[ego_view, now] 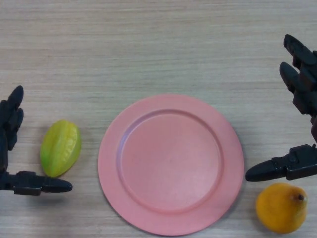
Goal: Pick up the yellow starfruit and place it on the plate
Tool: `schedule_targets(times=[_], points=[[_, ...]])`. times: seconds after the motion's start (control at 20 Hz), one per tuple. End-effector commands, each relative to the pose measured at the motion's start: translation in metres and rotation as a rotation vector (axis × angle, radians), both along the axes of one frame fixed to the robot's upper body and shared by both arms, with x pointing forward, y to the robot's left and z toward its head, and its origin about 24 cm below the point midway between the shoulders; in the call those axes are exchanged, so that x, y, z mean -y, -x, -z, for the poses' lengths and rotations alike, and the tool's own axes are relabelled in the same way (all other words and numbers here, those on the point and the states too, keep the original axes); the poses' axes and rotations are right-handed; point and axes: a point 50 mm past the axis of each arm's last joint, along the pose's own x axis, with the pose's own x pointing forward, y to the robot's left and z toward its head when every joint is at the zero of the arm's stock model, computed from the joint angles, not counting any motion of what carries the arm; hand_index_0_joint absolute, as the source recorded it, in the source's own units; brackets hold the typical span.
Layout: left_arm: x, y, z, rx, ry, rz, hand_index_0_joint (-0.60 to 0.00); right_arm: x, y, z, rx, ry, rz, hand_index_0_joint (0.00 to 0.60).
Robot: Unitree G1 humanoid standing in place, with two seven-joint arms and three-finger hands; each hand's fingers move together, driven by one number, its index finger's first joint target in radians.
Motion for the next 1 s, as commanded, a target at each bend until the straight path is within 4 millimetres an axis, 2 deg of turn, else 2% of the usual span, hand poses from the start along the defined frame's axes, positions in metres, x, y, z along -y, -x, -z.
schedule_targets(times=[0.05, 0.3, 0.4, 0.45, 0.5, 0.55, 0.6, 0.7, 0.9, 0.95, 1.0], points=[[-0.013, -0.005, -0.038, 0.256, -0.075, -0.01, 0.0, 0.005, 0.009, -0.031, 0.238, -0.003, 0.012, 0.0], [-0.004, -0.013, -0.027, 0.258, -0.061, 0.048, 0.0, 0.005, 0.011, -0.032, 0.227, -0.022, 0.012, 0.0], [-0.005, -0.016, -0.026, 0.283, -0.079, 0.018, 0.0, 0.006, 0.01, -0.034, 0.234, -0.017, 0.016, 0.0], [-0.006, -0.017, -0.024, 0.273, -0.102, 0.009, -0.049, 0.005, 0.011, -0.034, 0.235, -0.011, 0.015, 0.0], [-0.006, -0.017, -0.024, 0.273, -0.102, 0.008, -0.149, 0.005, 0.011, -0.034, 0.234, -0.01, 0.015, 0.0], [-0.004, -0.019, -0.022, 0.283, -0.128, 0.016, -0.028, 0.005, 0.011, -0.035, 0.229, -0.011, 0.012, 0.0], [-0.002, -0.019, -0.021, 0.294, -0.157, 0.024, 0.0, 0.005, 0.012, -0.036, 0.228, -0.009, 0.01, 0.0], [-0.001, -0.017, -0.017, 0.292, -0.2, 0.033, 0.0, 0.005, 0.013, -0.036, 0.226, -0.003, 0.01, 0.0], [-0.004, -0.016, -0.017, 0.282, -0.142, 0.027, 0.0, 0.007, 0.018, -0.04, 0.251, 0.01, 0.021, 0.0], [-0.004, -0.016, -0.016, 0.274, -0.146, 0.031, -0.15, 0.007, 0.018, -0.04, 0.25, 0.008, 0.021, 0.0], [-0.004, -0.016, -0.015, 0.265, -0.154, 0.035, -0.25, 0.007, 0.018, -0.041, 0.25, 0.006, 0.022, 0.0]])
